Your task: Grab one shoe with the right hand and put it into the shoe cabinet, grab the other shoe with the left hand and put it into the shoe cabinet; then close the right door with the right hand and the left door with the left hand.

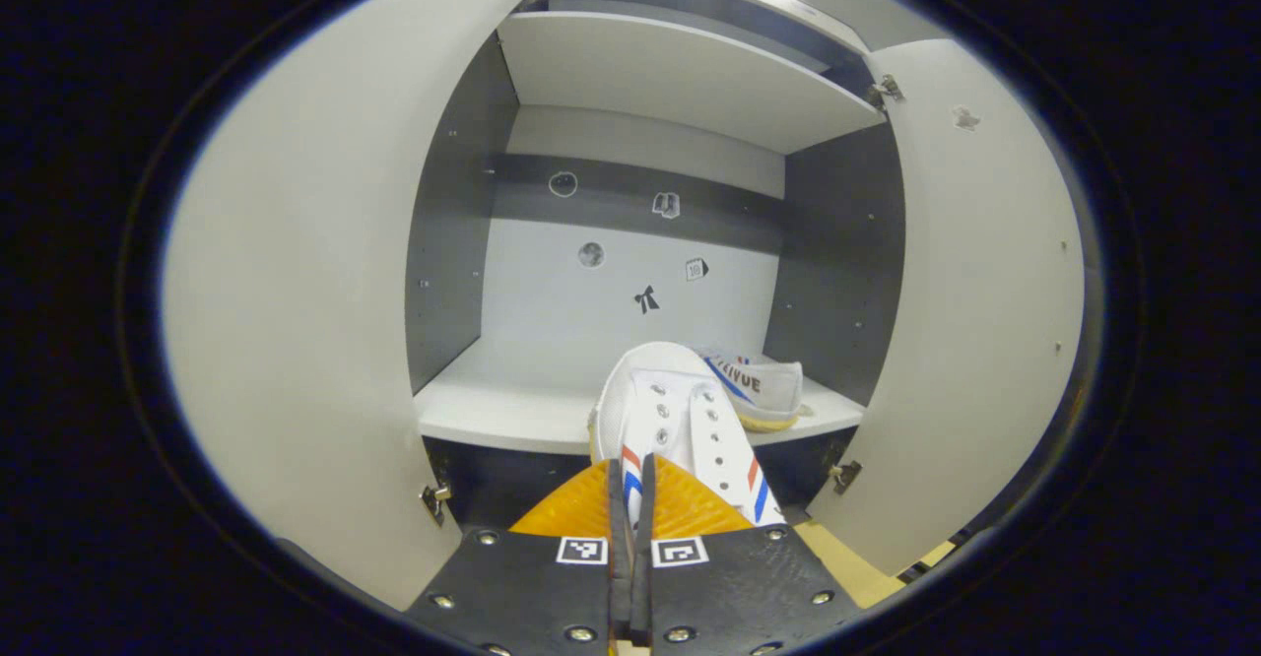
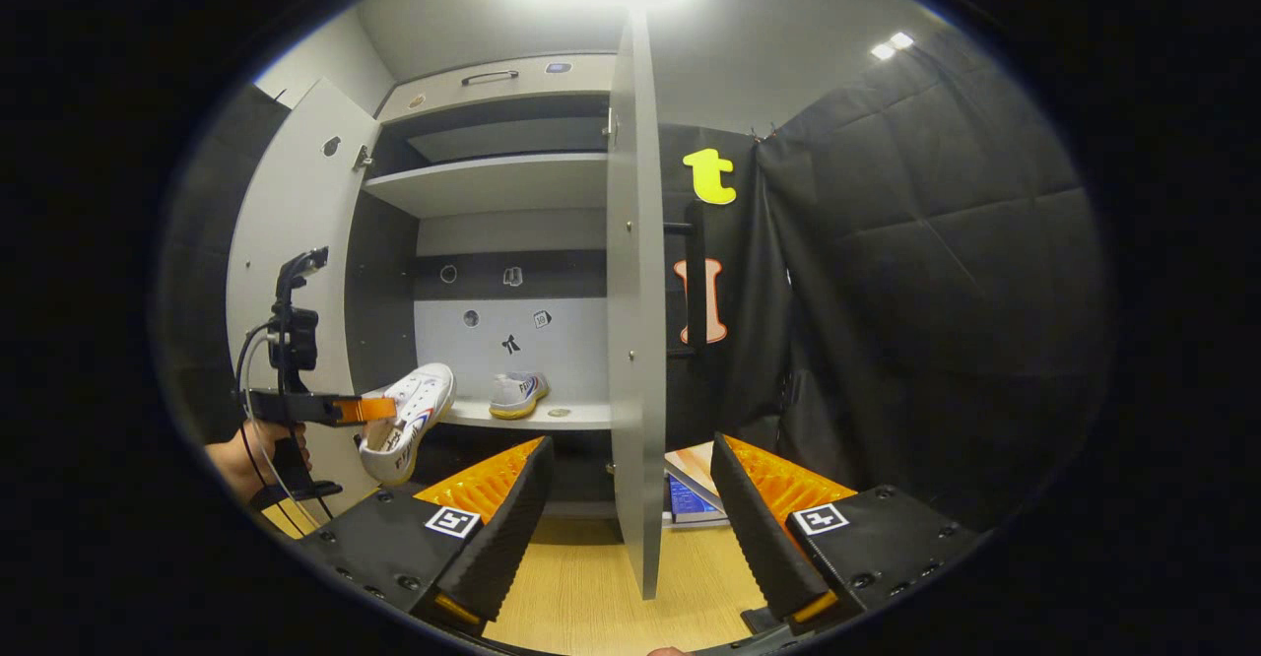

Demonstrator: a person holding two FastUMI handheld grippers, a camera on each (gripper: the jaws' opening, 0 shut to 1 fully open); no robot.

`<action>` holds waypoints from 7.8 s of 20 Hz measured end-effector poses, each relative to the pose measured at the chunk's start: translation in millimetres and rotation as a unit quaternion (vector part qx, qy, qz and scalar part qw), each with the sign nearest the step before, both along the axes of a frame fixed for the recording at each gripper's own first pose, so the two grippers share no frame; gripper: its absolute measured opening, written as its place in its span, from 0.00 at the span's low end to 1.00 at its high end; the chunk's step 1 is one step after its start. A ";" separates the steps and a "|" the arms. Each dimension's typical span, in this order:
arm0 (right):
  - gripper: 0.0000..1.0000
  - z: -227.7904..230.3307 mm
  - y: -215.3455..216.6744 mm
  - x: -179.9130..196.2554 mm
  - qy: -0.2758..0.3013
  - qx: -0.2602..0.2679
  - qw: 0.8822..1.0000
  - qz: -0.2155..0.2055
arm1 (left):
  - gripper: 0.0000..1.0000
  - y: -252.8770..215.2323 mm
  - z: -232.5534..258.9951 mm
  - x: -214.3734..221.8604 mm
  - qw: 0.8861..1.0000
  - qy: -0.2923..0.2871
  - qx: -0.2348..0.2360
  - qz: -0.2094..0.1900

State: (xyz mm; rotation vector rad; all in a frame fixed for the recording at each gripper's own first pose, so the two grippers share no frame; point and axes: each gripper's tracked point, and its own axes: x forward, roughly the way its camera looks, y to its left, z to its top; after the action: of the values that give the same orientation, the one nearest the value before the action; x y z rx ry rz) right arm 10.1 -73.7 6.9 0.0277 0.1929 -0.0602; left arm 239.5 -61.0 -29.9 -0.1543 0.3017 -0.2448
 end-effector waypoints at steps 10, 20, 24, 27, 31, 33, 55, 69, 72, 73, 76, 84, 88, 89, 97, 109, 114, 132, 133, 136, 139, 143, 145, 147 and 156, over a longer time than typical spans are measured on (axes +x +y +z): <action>0.93 -9.6 -15.5 1.9 0.010 0.007 1.000 -0.001 | 0.01 3.1 42.8 94.6 0.999 -0.032 0.002 0.031; 0.98 -14.9 -46.4 -6.5 0.025 -0.002 0.999 -0.030 | 0.01 -6.7 17.7 155.4 0.999 0.007 0.007 0.049; 0.93 -13.1 -56.0 -9.5 0.026 -0.007 0.999 -0.039 | 0.01 -9.8 -4.8 162.2 0.997 0.042 0.023 0.059; 0.93 -12.8 -57.7 -9.0 0.026 -0.006 0.999 -0.040 | 0.00 -9.4 -18.0 166.7 0.995 0.060 0.027 0.077; 0.98 -10.2 -56.2 -6.5 0.022 -0.009 0.999 -0.035 | 0.07 2.2 -3.9 165.0 0.995 0.030 0.016 0.092; 0.98 -9.0 -56.5 -4.1 0.022 -0.007 0.999 -0.034 | 0.49 0.9 9.5 158.0 0.996 0.016 0.025 0.083; 0.92 50.0 -97.8 44.5 -0.043 -0.014 0.998 -0.037 | 0.94 -20.4 162.1 -78.5 0.991 -0.131 0.035 0.003; 0.97 57.5 -111.1 90.0 -0.031 -0.036 0.996 -0.074 | 0.94 32.9 142.5 -177.6 0.993 -0.097 0.058 0.042; 0.96 60.2 -105.9 89.3 -0.032 -0.042 0.996 -0.075 | 0.94 48.8 145.3 -186.2 0.992 -0.100 0.052 0.052; 0.96 60.0 -103.6 89.1 -0.032 -0.046 0.996 -0.075 | 0.94 54.7 145.0 -187.6 0.992 -0.099 0.052 0.056; 0.96 63.1 -100.7 86.4 -0.039 -0.060 0.994 -0.086 | 0.94 66.1 148.2 -193.5 0.991 -0.103 0.053 0.061; 0.96 63.9 -70.6 80.7 -0.039 -0.057 0.994 -0.080 | 0.94 92.9 153.9 -202.0 0.990 -0.113 0.050 0.066; 0.92 64.2 -50.2 79.3 -0.039 -0.059 0.995 -0.070 | 0.94 107.2 151.9 -203.8 0.990 -0.113 0.046 0.069; 0.96 63.6 -47.6 79.2 -0.039 -0.060 0.995 -0.069 | 0.94 110.8 152.0 -203.5 0.990 -0.113 0.044 0.071; 0.96 59.5 -0.8 80.3 -0.040 -0.044 0.998 -0.036 | 0.94 145.7 143.6 -211.5 0.989 -0.106 0.041 0.091; 0.99 43.5 78.9 103.6 -0.030 -0.039 0.997 0.053 | 0.94 231.7 121.0 -219.1 0.978 -0.090 0.049 0.183; 0.96 37.0 71.9 93.2 -0.019 -0.035 0.998 0.049 | 0.94 271.6 117.4 -202.2 0.967 -0.088 0.057 0.234; 0.99 7.3 -5.0 65.8 0.020 -0.048 0.999 0.013 | 0.94 283.1 119.8 -138.7 0.954 -0.100 0.067 0.273; 0.99 5.7 -5.4 66.1 0.021 -0.048 0.998 0.017 | 0.95 280.7 120.1 -139.4 0.954 -0.101 0.069 0.272; 0.99 3.1 -8.7 65.8 0.019 -0.057 0.998 0.027 | 0.94 264.3 122.0 -139.8 0.956 -0.103 0.072 0.264; 0.99 0.8 -12.3 65.7 0.021 -0.054 0.998 0.035 | 0.94 239.0 124.0 -140.8 0.959 -0.110 0.074 0.250; 0.99 -0.3 -17.0 64.9 0.025 -0.044 0.998 0.046 | 0.94 212.9 124.3 -138.9 0.962 -0.115 0.064 0.240; 0.99 0.8 -20.8 63.5 0.023 -0.048 0.997 0.050 | 0.94 198.7 122.8 -137.2 0.964 -0.116 0.054 0.233; 0.96 1.9 -24.6 61.2 0.022 -0.049 0.997 0.053 | 0.94 185.3 122.9 -132.9 0.966 -0.118 0.050 0.226; 0.99 -1.9 -52.1 55.0 0.024 -0.036 0.998 0.048 | 0.94 103.2 119.9 -94.1 0.975 -0.122 0.061 0.177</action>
State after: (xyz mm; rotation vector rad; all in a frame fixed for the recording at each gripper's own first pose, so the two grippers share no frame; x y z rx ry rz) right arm 65.1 -125.8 5.0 -0.0546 0.2393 0.0279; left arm 145.4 42.1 89.9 -0.0538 0.0417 0.1092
